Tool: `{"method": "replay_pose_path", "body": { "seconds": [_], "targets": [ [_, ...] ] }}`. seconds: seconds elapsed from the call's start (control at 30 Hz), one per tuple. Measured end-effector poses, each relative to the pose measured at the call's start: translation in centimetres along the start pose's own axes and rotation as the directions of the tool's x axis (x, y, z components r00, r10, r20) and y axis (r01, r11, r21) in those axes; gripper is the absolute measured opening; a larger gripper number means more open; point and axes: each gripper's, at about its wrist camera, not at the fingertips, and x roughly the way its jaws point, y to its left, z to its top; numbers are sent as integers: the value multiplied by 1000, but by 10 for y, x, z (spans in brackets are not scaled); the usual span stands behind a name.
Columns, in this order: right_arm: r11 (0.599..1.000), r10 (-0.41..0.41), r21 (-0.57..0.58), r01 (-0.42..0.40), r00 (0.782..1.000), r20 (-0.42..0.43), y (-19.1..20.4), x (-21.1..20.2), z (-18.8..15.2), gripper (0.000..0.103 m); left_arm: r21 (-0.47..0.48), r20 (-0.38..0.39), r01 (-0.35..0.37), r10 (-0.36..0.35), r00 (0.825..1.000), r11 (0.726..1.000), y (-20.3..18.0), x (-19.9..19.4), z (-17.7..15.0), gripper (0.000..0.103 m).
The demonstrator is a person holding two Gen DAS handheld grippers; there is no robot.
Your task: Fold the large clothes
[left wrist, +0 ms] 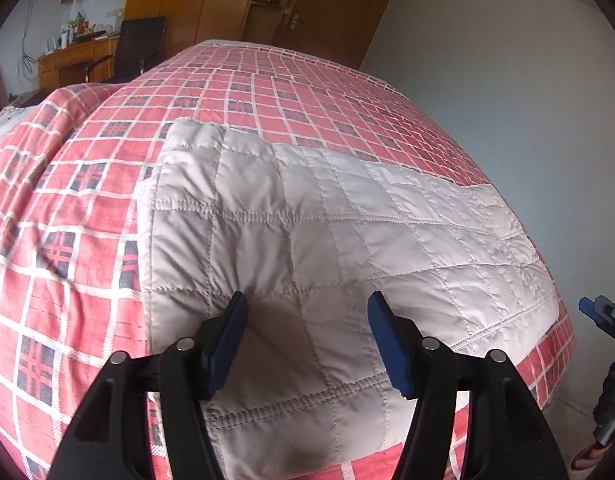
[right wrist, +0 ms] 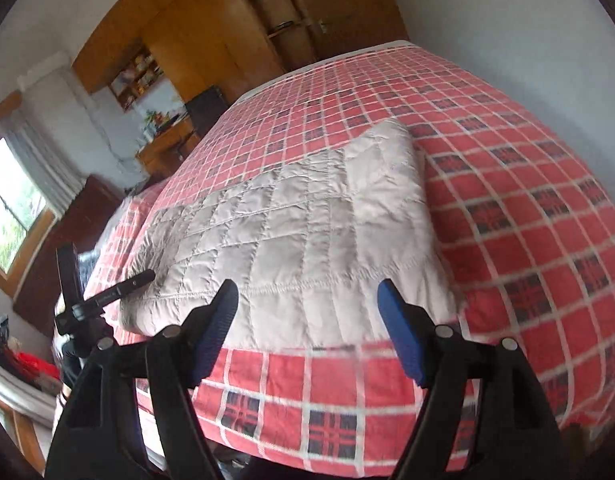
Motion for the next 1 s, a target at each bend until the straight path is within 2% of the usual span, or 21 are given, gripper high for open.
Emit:
{"method": "replay_pose_path", "body": {
  "seconds": [0.1,0.2,0.3,0.37,0.47,0.53,0.63,0.77,0.83,0.9,0.97,1.0],
  "targets": [
    [999,-50,8,50,998,42,-11,-1,-18,74,-27,43,13,-12,999,1000,3,-3,-7,63],
    [997,29,70,-33,998,54,-27,9,-29,74,-5,74,13,-12,997,1000,3,-2,-17,63],
    [997,34,70,-38,998,59,-25,23,-22,74,23,90,22,-24,996,999,3,-4,-22,63],
    [988,105,101,-115,989,102,-26,32,-14,74,22,111,50,-52,992,998,7,-5,-23,65],
    [976,133,151,-155,980,144,-33,48,-5,75,23,143,99,-101,985,995,14,-2,-27,66],
    [973,118,180,-142,983,138,-41,62,-1,73,19,128,91,-93,987,996,12,-2,-25,66],
    [976,102,177,-128,984,149,-43,61,7,73,44,77,54,-57,995,998,3,-6,-14,68],
    [981,67,168,-94,985,156,-47,40,19,77,3,12,78,-78,997,997,8,-6,3,68],
    [984,-17,178,-7,991,133,-59,28,30,83,-24,6,90,-89,996,996,12,-10,7,68],
    [983,-61,179,46,995,79,-75,23,39,87,-35,9,92,-91,996,995,12,-15,10,68],
    [979,-41,199,35,999,30,-91,25,39,88,-28,9,92,-92,996,995,7,-18,11,68],
    [977,5,215,-2,1000,-17,-100,30,38,88,-20,2,104,-104,995,994,2,-19,11,68]
  ]
}}
